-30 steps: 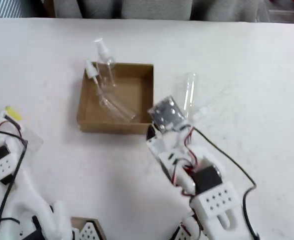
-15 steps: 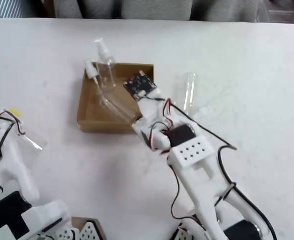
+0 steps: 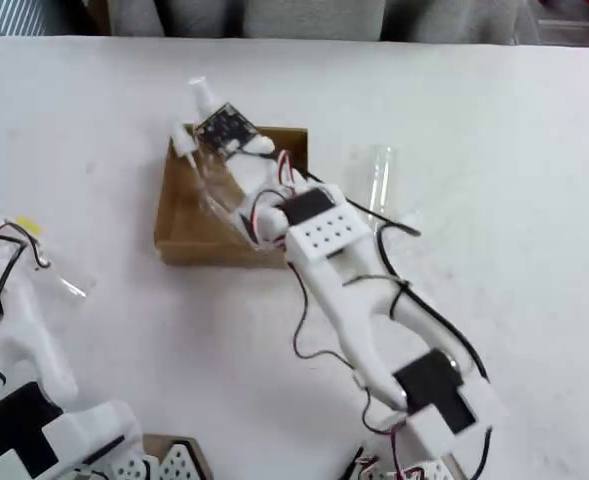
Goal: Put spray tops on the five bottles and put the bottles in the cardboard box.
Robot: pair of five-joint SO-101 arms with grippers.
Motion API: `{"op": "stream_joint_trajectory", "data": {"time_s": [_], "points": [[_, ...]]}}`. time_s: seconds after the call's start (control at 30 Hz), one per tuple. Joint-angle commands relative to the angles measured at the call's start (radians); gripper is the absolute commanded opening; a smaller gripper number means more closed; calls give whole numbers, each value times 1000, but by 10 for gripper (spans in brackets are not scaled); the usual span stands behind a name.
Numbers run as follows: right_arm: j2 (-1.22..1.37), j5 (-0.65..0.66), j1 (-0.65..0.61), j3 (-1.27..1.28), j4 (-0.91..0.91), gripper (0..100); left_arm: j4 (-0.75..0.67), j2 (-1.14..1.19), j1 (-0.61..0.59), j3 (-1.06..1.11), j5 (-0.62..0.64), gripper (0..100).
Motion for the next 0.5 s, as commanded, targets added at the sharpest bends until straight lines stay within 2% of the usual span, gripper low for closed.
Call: {"op": "stream_joint_trajectory", "data": {"time_s": [0.0,0.2,0.37,0.47], "points": [[68,12,-22,-163,91,253,-60,-2,-7,-15,12,27],[163,12,-56,-293,174,261,-63,-2,-4,-15,12,27],[206,17,-93,-319,176,262,-63,-2,-4,-15,12,27],[260,69,-104,-345,176,262,-63,-2,-4,-15,12,27]]}}
